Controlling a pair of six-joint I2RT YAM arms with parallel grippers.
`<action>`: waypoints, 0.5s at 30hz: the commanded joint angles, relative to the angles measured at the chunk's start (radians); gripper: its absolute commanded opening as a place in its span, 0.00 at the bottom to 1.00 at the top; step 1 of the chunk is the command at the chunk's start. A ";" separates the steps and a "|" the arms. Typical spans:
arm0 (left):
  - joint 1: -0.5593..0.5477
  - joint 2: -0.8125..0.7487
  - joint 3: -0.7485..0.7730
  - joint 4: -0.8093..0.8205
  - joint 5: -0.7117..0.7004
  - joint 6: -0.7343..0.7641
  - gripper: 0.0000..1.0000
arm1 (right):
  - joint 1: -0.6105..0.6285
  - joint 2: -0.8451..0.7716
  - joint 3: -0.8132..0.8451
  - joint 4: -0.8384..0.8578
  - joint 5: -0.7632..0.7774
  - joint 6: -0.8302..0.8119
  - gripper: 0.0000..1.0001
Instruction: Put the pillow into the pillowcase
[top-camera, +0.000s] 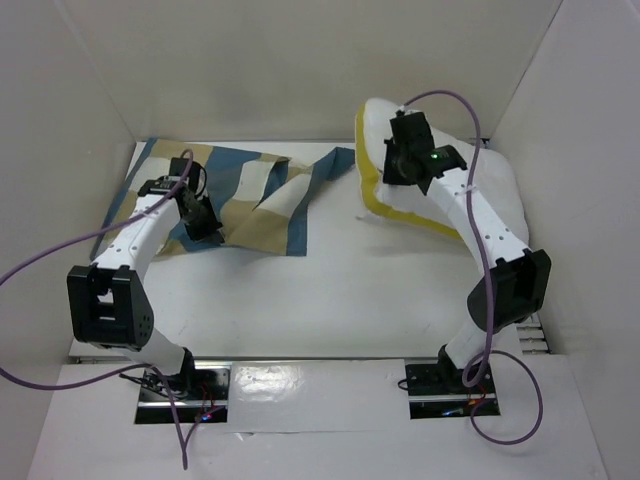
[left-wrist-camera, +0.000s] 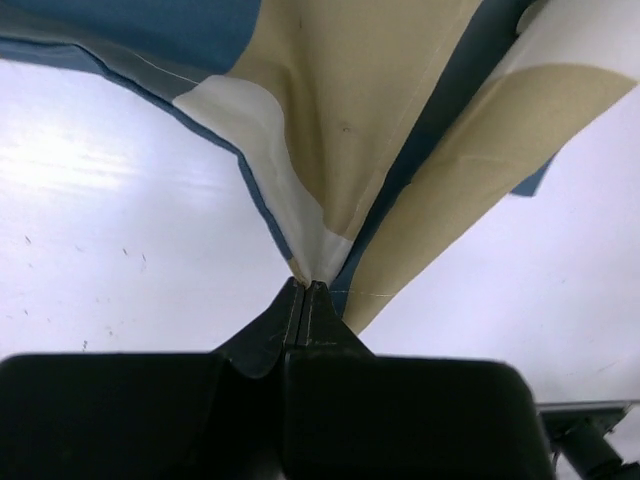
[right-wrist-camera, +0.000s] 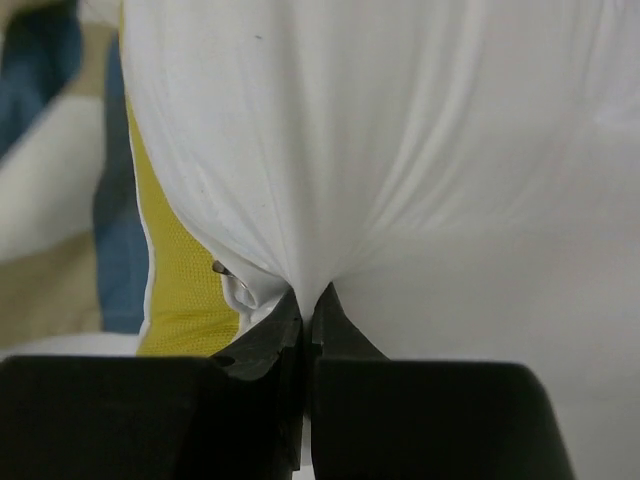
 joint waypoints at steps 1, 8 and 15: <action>-0.027 -0.057 -0.077 -0.037 0.037 0.008 0.00 | -0.003 0.002 0.126 0.047 -0.060 -0.038 0.00; -0.063 -0.110 -0.168 -0.058 -0.050 -0.035 0.34 | 0.078 -0.038 0.112 0.071 -0.215 -0.069 0.00; -0.313 -0.118 0.091 -0.045 -0.204 -0.025 0.40 | 0.050 -0.123 -0.004 0.071 -0.172 0.046 0.00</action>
